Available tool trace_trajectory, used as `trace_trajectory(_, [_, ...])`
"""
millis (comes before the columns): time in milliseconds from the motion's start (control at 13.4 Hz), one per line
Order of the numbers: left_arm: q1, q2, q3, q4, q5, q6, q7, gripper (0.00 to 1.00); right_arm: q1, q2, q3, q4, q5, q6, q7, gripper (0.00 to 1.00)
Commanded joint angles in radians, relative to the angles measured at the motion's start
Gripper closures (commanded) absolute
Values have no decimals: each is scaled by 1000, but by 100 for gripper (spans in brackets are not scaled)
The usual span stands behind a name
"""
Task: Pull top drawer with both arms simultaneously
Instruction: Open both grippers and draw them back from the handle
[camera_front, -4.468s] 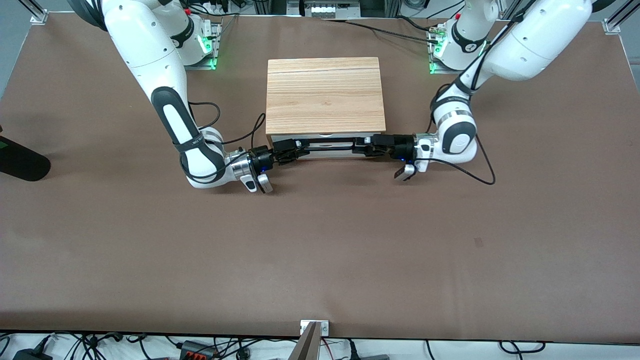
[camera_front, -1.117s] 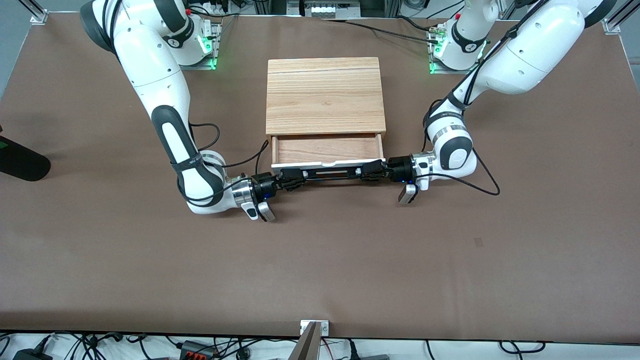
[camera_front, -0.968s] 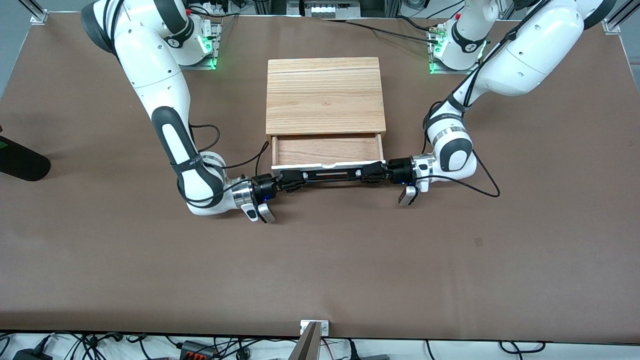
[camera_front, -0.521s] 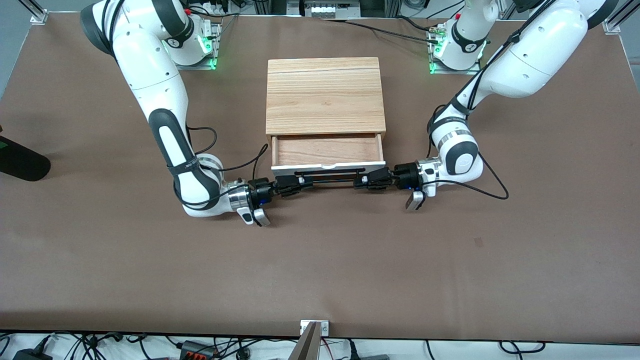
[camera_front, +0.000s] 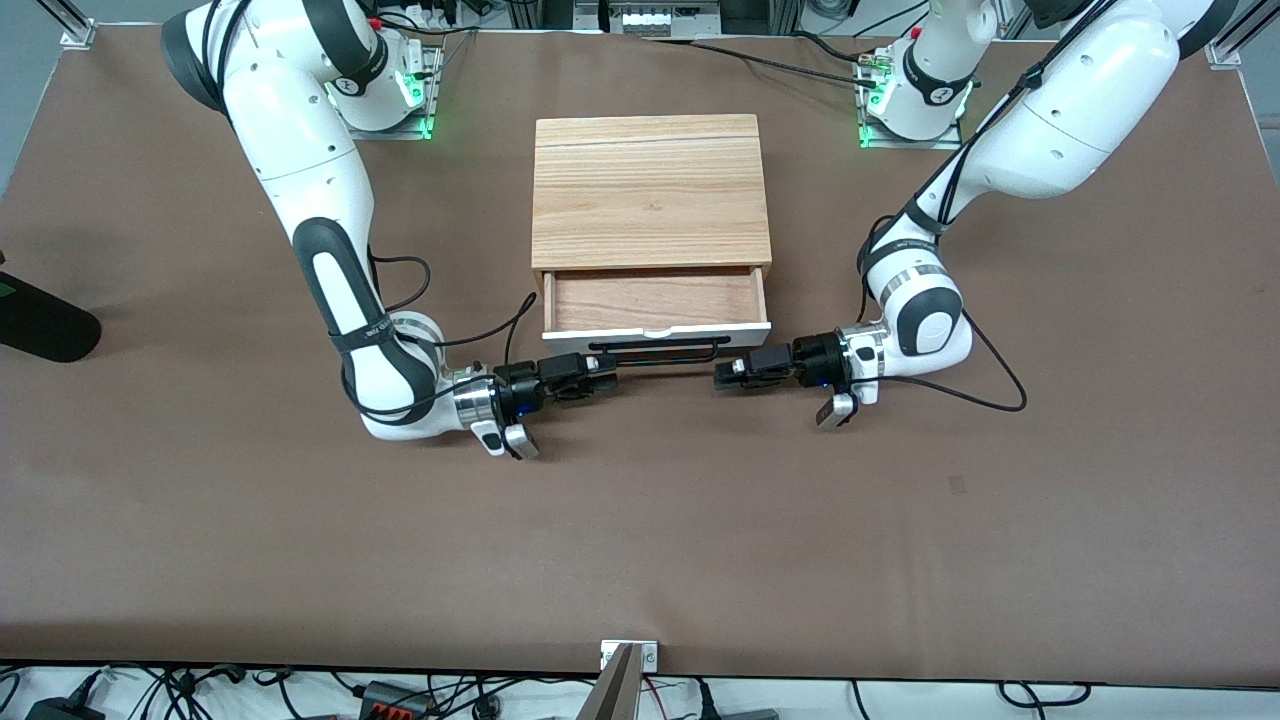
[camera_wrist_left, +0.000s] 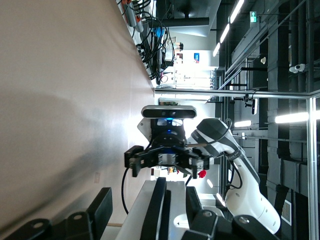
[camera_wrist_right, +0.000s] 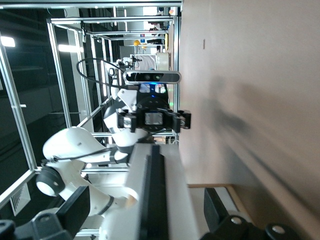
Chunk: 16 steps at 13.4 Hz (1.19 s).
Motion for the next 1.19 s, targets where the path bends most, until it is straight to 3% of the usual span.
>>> trace_trajectory(0, [8, -2, 24, 40, 120, 9, -73, 34, -15, -12, -2, 83, -18, -8, 128, 0])
trace_trajectory(149, [20, -25, 37, 49, 203, 7, -134, 33, -23, -18, -17, 120, -47, -9, 169, 0])
trace_trajectory(298, [20, -47, 64, 72, 295, 7, -212, 33, -23, -32, -34, 195, -148, -11, 282, 0])
trace_trajectory(596, [54, -105, 78, 173, 669, -8, -472, 30, -48, -99, -42, 269, -434, -67, 468, 0])
trace_trajectory(745, [89, -126, 78, 183, 771, -37, -491, 28, -75, -136, -45, 269, -557, -118, 482, 0])
trace_trajectory(894, [100, -180, 83, 171, 860, -42, -491, 21, -106, -179, -54, 269, -657, -188, 522, 0])
trace_trajectory(968, [103, -205, 83, 169, 912, -43, -492, 0, -124, -202, -63, 269, -698, -204, 539, 0])
trace_trajectory(1117, [126, -229, 81, 172, 1039, -45, -494, 0, -134, -247, -77, 269, -810, -215, 567, 0])
